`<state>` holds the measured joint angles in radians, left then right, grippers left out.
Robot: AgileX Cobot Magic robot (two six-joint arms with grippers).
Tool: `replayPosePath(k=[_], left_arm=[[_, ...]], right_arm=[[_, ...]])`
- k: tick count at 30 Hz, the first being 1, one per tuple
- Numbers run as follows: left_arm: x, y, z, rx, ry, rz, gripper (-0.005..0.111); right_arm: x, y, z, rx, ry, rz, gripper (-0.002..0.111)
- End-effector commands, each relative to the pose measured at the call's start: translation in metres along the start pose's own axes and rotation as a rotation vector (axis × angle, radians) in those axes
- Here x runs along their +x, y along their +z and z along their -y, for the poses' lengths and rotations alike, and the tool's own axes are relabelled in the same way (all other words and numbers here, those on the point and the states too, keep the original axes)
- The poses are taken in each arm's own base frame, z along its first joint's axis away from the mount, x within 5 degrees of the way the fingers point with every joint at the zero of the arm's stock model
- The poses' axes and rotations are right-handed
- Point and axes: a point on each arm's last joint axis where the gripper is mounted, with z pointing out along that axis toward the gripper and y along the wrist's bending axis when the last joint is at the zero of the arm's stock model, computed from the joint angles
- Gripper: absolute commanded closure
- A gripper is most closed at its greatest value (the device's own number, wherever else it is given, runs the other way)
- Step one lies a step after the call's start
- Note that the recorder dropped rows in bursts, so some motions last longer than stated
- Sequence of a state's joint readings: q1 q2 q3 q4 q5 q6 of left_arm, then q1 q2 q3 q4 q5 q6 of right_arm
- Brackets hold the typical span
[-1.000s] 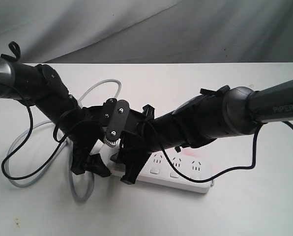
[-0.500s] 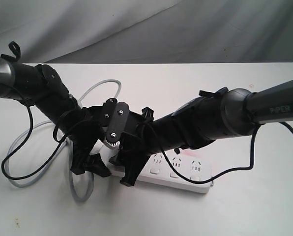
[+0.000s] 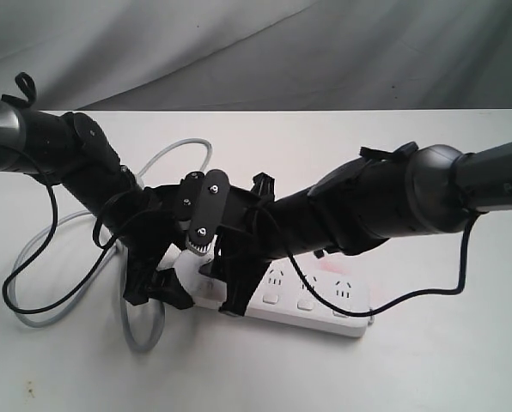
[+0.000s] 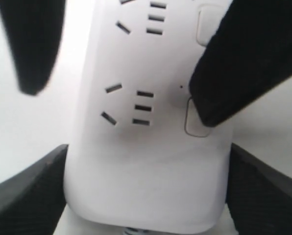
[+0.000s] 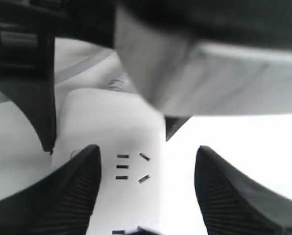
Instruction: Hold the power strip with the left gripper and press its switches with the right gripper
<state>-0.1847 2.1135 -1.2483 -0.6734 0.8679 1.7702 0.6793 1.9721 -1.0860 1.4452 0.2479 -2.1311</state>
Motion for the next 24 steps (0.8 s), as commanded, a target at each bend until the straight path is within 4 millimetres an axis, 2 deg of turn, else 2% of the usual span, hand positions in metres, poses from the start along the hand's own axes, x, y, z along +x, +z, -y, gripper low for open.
replayPosePath(k=[1, 5, 10, 24], left_arm=[[-0.001, 0.002, 0.002, 0.028, 0.000, 0.001, 0.056], [-0.001, 0.002, 0.002, 0.028, 0.000, 0.001, 0.056], [-0.001, 0.002, 0.002, 0.028, 0.000, 0.001, 0.056], [-0.001, 0.002, 0.002, 0.028, 0.000, 0.001, 0.056]], right_arm=[[-0.003, -0.015, 0.004, 0.028, -0.015, 0.013, 0.055], [0.007, -0.024, 0.002, 0.028, 0.001, -0.005, 0.055], [0.016, -0.023, -0.006, 0.006, 0.011, -0.031, 0.055], [0.020, -0.022, -0.005, 0.019, 0.015, -0.050, 0.055]])
